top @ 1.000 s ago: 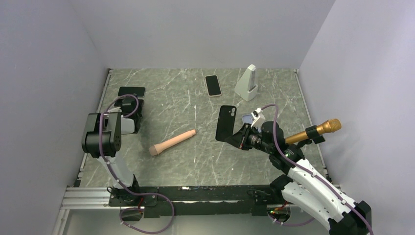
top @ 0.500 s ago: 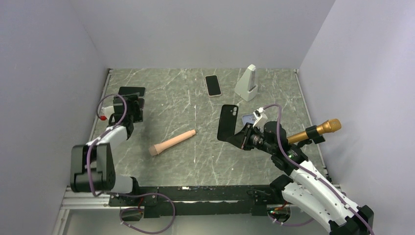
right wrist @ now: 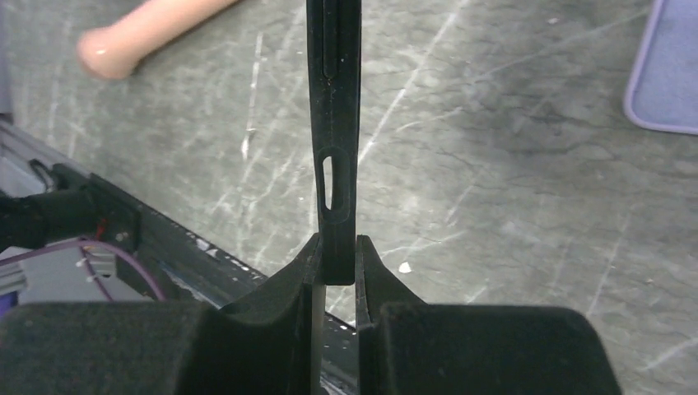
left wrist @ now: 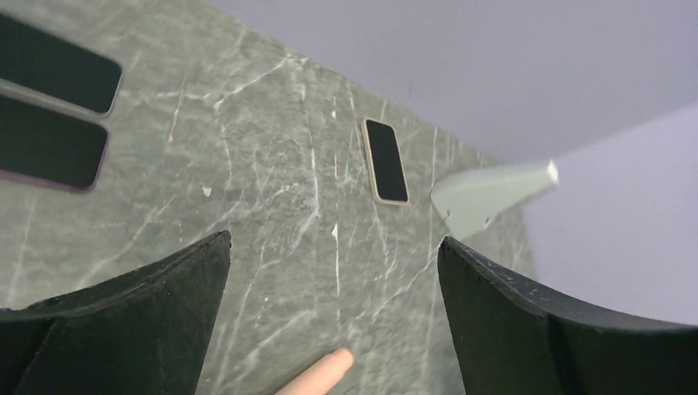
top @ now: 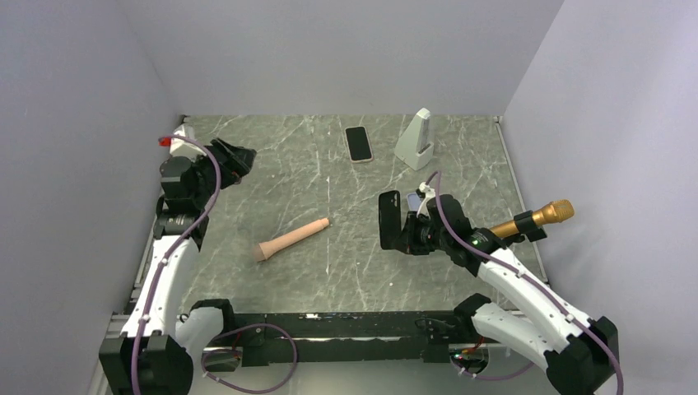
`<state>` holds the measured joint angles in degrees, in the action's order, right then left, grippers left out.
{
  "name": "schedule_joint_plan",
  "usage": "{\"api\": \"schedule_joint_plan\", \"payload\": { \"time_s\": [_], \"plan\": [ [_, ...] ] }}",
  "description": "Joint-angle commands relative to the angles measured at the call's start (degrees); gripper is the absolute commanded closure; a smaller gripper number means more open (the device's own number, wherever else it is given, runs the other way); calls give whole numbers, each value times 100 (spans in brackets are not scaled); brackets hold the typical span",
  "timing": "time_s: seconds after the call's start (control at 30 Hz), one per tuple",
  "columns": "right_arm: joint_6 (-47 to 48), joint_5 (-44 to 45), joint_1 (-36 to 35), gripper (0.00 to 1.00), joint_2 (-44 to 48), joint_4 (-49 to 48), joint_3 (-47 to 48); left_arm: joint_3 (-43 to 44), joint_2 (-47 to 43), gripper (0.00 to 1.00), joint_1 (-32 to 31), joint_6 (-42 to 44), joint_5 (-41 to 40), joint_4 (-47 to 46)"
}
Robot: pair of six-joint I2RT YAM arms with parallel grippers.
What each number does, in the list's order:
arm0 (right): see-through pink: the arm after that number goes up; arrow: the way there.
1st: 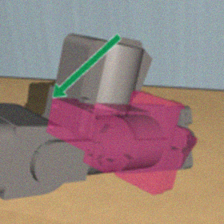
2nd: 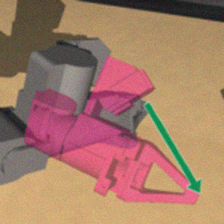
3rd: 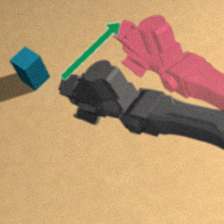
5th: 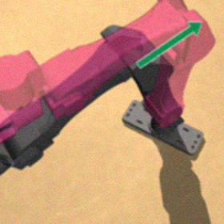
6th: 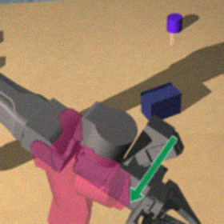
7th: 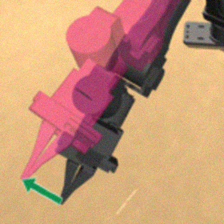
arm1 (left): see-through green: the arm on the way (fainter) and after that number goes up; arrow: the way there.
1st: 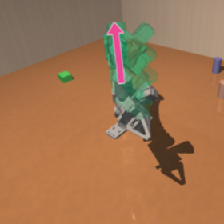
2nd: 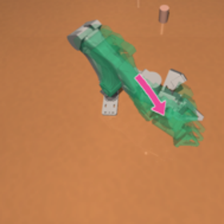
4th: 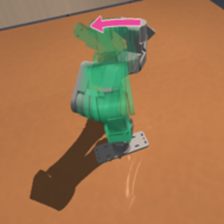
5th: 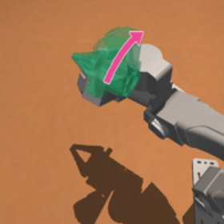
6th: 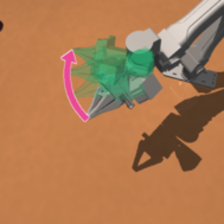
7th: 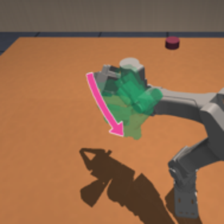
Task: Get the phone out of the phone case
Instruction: Place the phone case at the center of the board.
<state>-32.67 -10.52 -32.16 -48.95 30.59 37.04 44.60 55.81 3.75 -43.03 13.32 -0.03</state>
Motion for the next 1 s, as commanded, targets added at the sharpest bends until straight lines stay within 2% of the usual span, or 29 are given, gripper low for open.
{"api": "schedule_joint_plan", "payload": {
  "time_s": [0.0,0.13,0.2,0.3,0.47,0.83,0.97],
  "plan": [
    [360,-221,361,100,-358,-112,254,-76,-507,1,-332,1995,678,-98],
    [580,-1038,1055,100,-860,-544,193,-894,-987,1,-594,2174,903,-1220],
    [788,-1578,1516,100,-1288,-607,256,-1039,-1059,1,-620,2336,808,-1152],
    [1163,-2276,1895,100,-1937,-656,446,-818,-1050,1,-621,2597,722,-666],
    [1493,-2858,2307,100,-2749,-798,695,-880,-1139,2,-621,2541,847,-837],
    [1585,-3224,2504,98,-3531,-805,846,-857,-1090,2,-622,2464,980,-867],
    [1595,-2999,2505,97,-3706,-659,976,-851,-1055,2,-621,2453,997,-854]
  ]
}}
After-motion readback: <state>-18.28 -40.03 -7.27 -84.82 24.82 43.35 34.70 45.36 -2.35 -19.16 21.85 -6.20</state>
